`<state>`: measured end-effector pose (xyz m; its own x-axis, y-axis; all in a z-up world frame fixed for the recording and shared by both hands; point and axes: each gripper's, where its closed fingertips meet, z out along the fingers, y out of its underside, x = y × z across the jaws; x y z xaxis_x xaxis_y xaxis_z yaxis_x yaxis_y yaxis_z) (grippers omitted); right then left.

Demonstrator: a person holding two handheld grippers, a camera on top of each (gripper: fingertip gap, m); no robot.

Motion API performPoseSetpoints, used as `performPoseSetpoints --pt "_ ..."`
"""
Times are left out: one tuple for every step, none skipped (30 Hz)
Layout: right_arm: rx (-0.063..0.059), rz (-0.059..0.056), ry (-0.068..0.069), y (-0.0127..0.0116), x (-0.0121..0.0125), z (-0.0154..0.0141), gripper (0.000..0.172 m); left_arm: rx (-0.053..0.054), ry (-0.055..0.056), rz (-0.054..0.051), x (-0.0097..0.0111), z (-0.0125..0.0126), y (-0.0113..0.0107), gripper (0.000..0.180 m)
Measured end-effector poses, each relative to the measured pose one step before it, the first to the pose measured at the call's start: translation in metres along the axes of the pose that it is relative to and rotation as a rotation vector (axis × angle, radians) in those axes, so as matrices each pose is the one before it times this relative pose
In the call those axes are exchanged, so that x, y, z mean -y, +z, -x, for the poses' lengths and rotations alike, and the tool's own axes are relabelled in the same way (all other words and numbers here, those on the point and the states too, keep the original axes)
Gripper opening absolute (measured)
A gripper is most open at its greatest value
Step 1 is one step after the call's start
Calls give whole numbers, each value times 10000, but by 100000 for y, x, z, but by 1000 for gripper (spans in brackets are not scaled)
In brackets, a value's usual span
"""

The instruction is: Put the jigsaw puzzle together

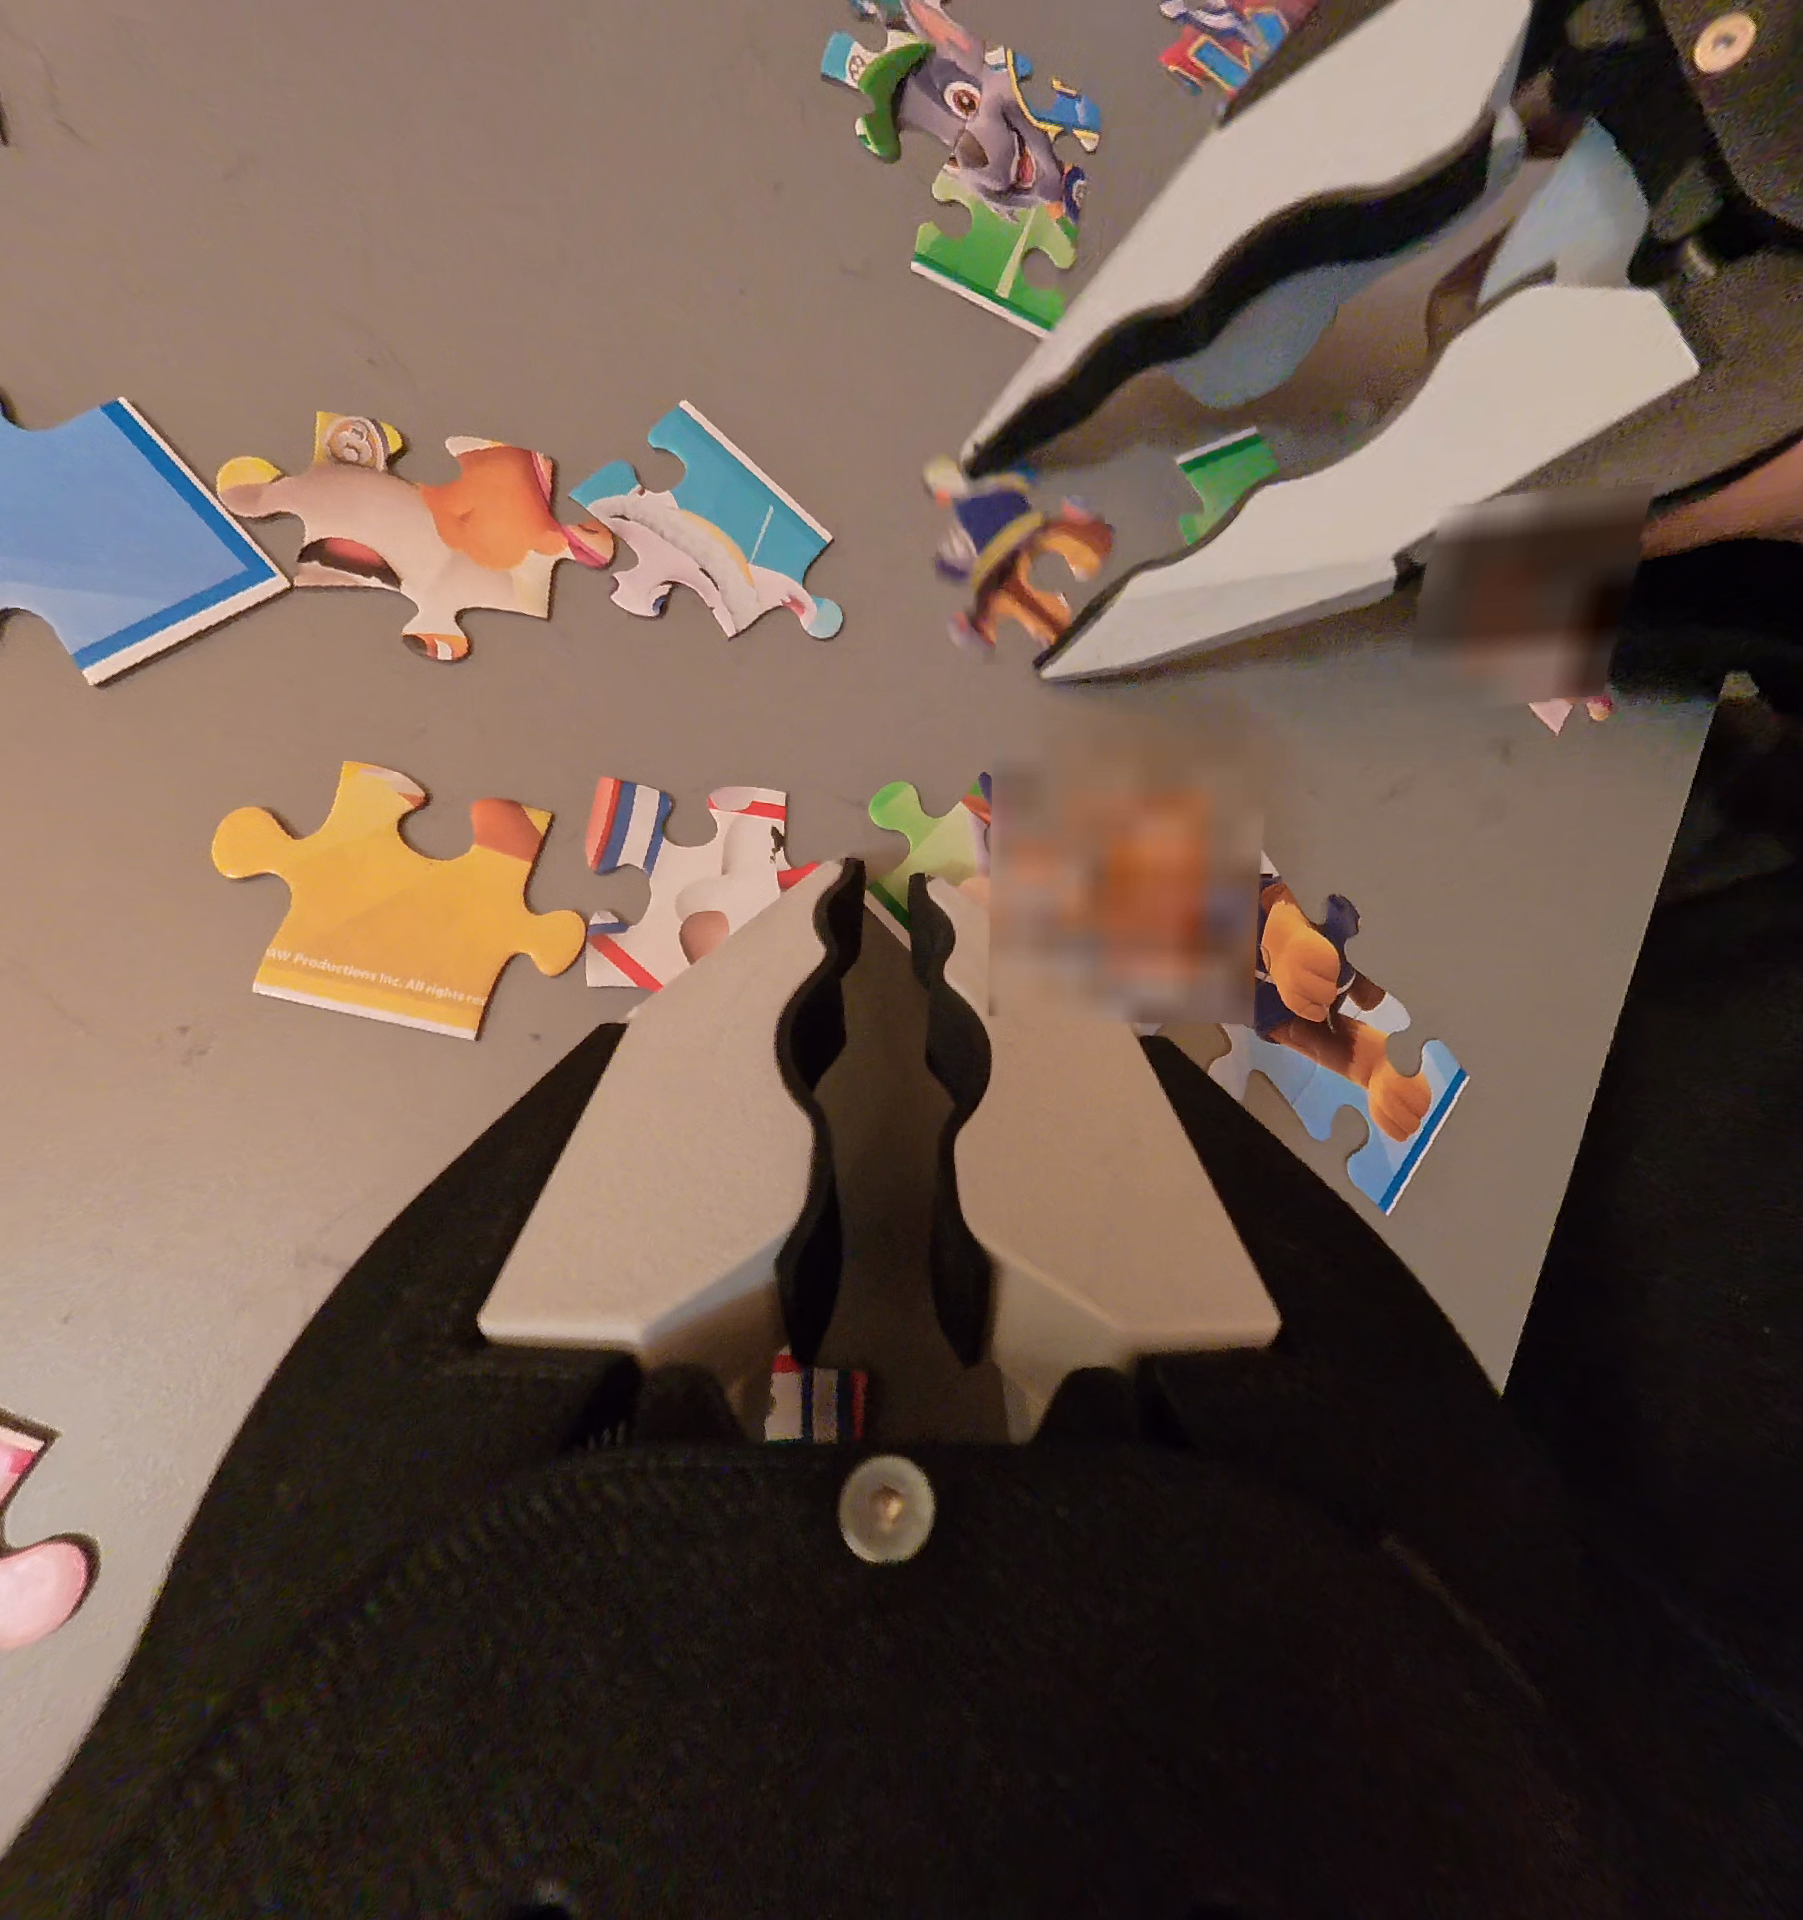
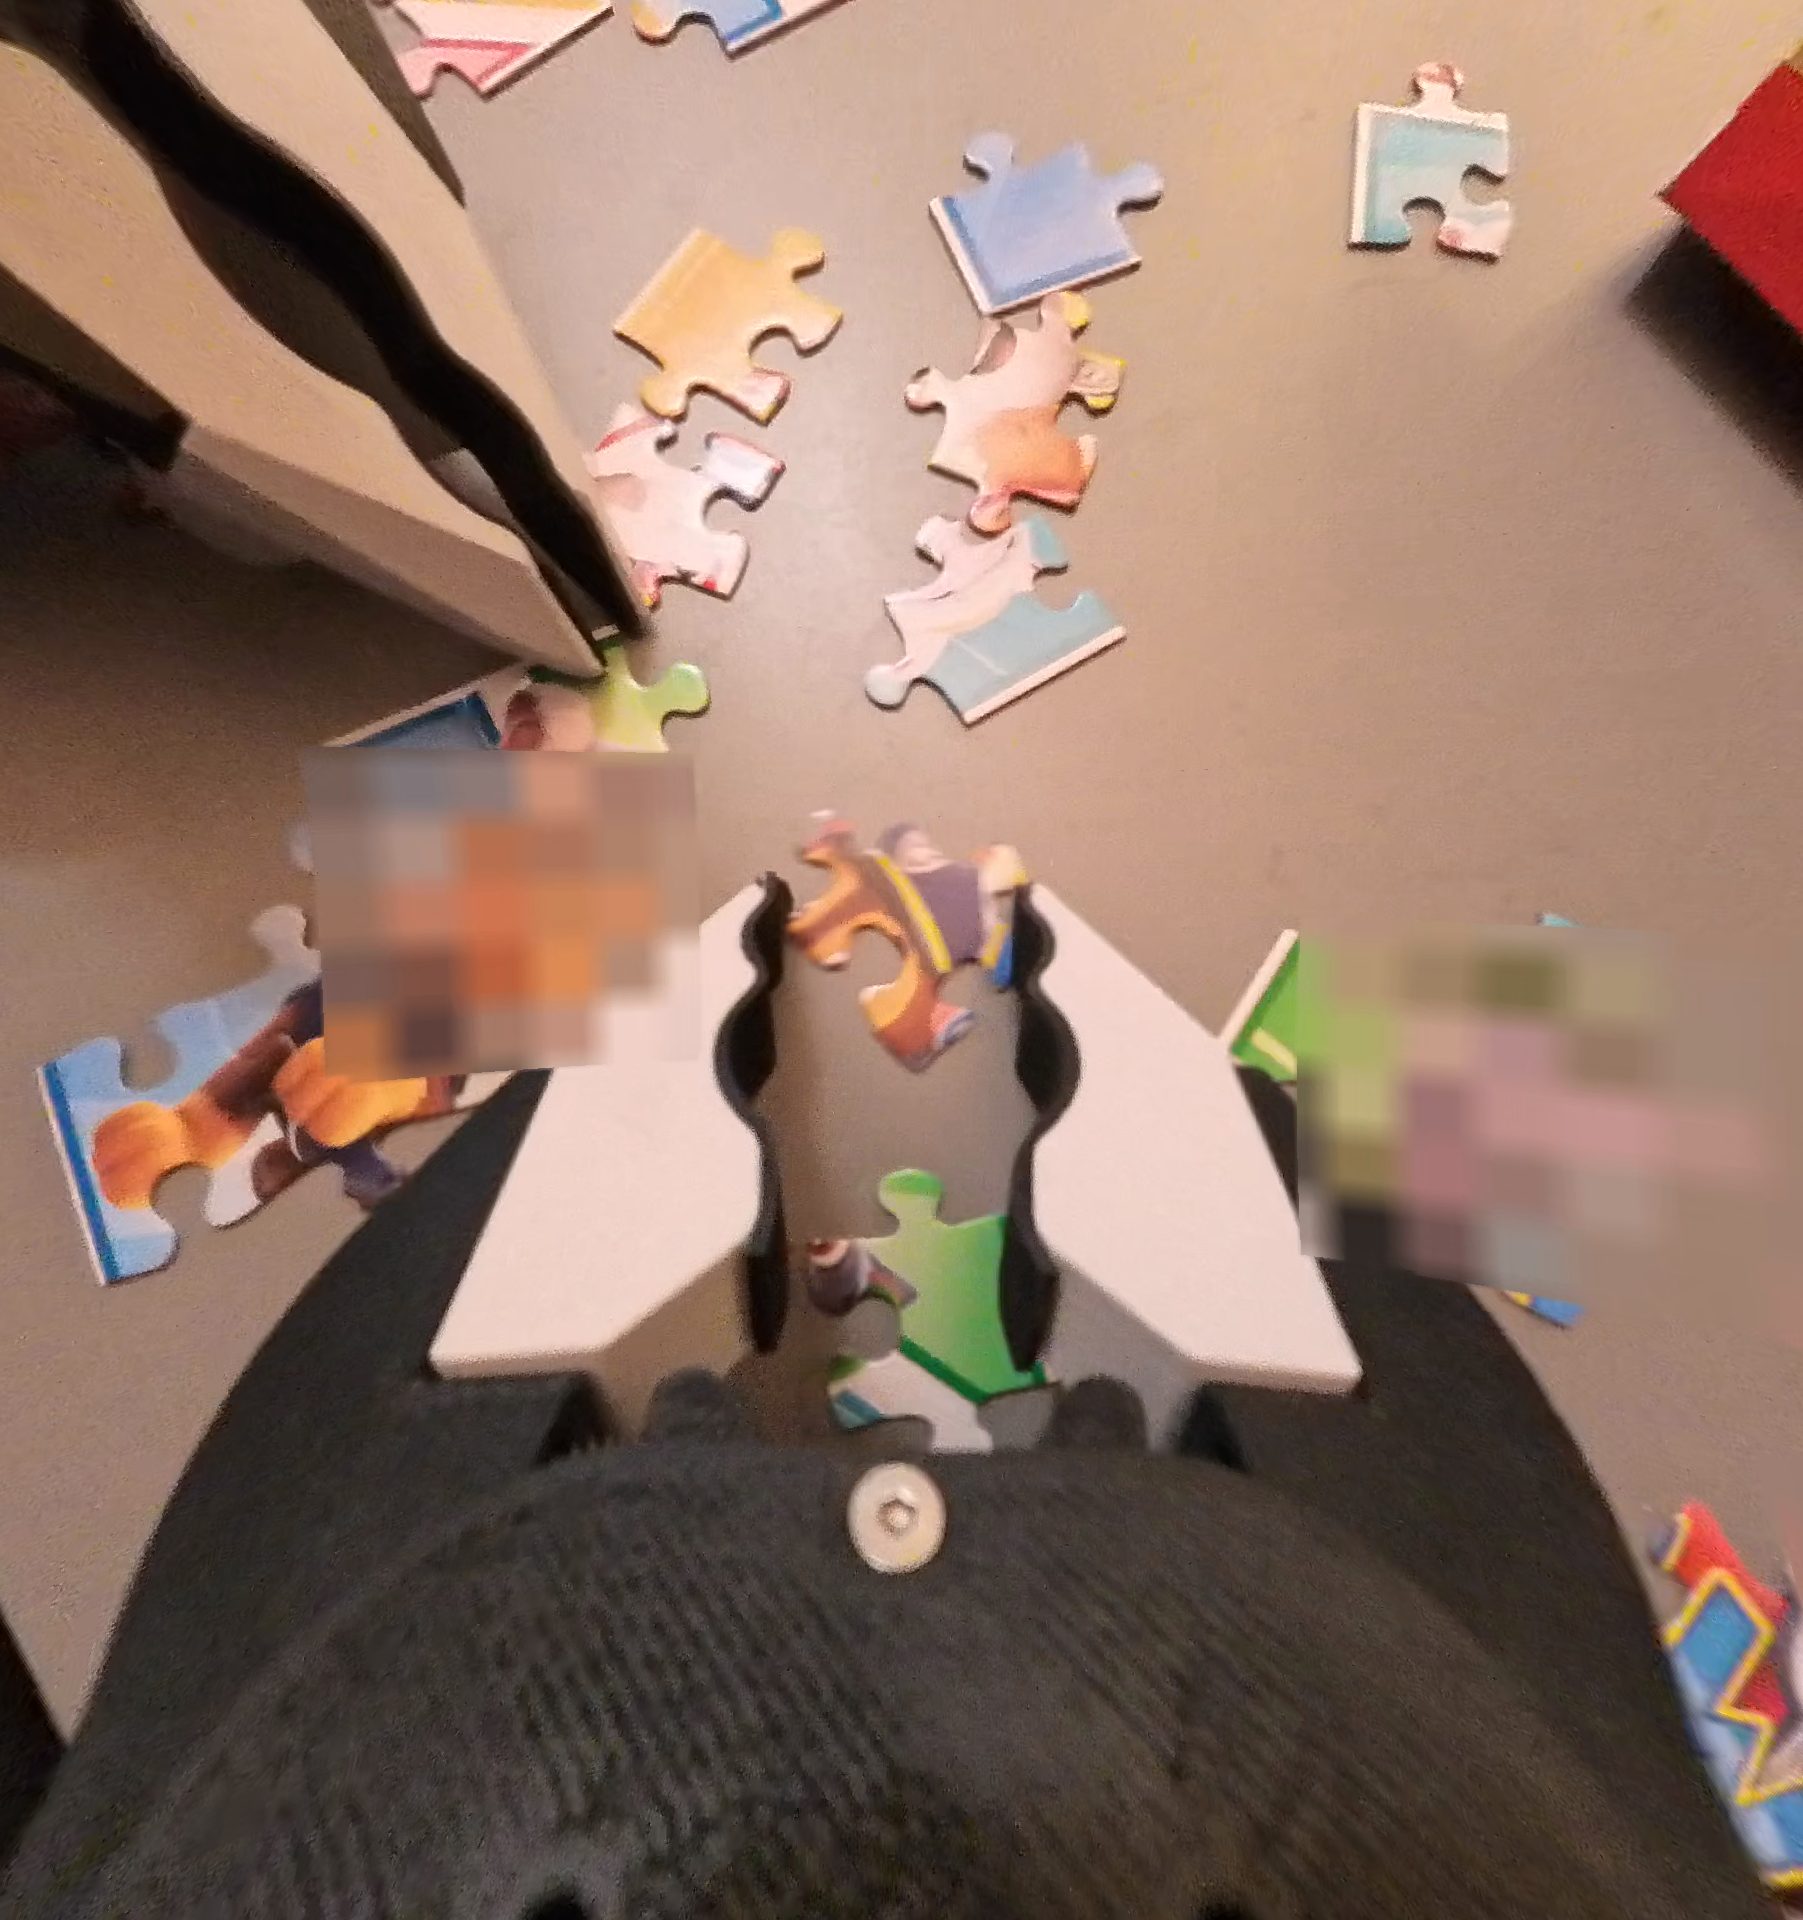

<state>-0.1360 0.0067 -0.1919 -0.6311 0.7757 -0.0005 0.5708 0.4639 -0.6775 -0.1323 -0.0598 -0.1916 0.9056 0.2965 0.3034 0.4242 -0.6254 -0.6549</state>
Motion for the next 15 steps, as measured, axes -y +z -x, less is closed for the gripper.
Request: performPoseSetpoints --pt "-92 -85 78 -10 0 124 42 -9 -14 -7 3 14 -3 5" --pt "-36 -94 67 -38 -8 133 39 4 -5 4 -6 2 -3 5" --pt "-20 -86 69 -38 -12 71 32 18 5 14 -8 1 -2 6" --pt "-22 -63 42 -26 -13 4 30 30 16 18 -14 -7 -5 6" --pt "-10 -35 24 -19 -10 7 30 31 19 23 -21 -4 -9 6" --pt "-7 8 5 -22 -28 12 29 26 15 21 -14 -4 -7 6" --pt "-11 47 -25 -51 -42 39 29 18 9 20 -25 -14 -21 6" --pt "-19 48 -38 -42 -47 40 29 14 4 16 -24 1 -18 6" --pt "-28 25 -45 -44 -20 35 29 13 2 13 -20 -2 -17 6" --pt "-31 5 -47 -53 0 34 28 10 1 12 -14 4 -16 6" --pt "-5 -20 -48 -68 30 51 27 8 1 7 -4 9 -12 6" --pt "38 -87 -51 -146 155 121 11 5 1 4 -5 8 -3 6" --pt "35 -116 -20 -153 212 94 6 2 0 3 3 0 -9 6" --pt "9 11 49 -84 36 22 11 5 6 1 1 -2 6 6" --pt "11 175 53 -29 -177 -12 17 2 6 -1 -3 -2 0 6"
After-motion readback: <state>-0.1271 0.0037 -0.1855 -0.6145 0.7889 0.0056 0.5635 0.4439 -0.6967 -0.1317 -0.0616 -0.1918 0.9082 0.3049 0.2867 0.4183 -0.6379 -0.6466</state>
